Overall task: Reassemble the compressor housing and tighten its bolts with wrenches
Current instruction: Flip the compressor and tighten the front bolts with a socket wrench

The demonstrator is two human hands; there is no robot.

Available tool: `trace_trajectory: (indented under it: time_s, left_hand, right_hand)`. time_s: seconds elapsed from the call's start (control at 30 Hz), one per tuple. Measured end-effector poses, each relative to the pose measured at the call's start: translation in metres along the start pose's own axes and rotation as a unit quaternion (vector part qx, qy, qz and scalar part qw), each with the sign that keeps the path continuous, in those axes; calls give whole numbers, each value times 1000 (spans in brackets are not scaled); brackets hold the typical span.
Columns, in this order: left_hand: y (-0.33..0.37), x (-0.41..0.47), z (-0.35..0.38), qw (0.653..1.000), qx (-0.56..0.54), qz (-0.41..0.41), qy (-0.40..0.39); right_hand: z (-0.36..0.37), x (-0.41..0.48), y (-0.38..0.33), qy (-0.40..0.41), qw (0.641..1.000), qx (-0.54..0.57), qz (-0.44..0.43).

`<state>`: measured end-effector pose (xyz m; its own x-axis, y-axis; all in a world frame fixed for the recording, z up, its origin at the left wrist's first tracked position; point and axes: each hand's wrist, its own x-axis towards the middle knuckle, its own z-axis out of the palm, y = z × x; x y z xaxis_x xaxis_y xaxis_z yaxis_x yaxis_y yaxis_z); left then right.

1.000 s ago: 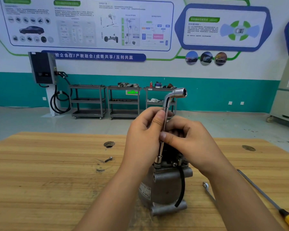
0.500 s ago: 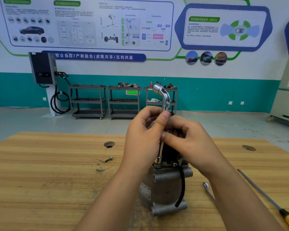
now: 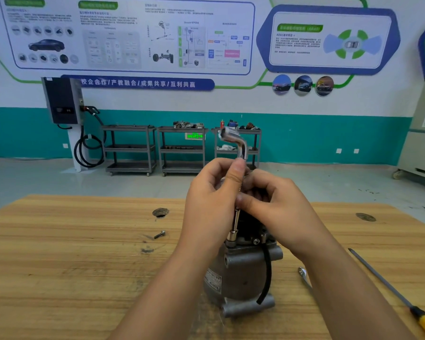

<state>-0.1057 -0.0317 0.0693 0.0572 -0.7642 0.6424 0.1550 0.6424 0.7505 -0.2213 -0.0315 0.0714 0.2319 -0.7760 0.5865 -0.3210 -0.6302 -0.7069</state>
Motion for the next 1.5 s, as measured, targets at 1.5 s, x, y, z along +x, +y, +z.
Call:
trace_trajectory:
  time_s: [1.5]
  left_hand:
    - [34, 12, 20, 995, 60, 38, 77]
  right_hand:
    - [-2, 3, 3, 6, 1000, 14, 13]
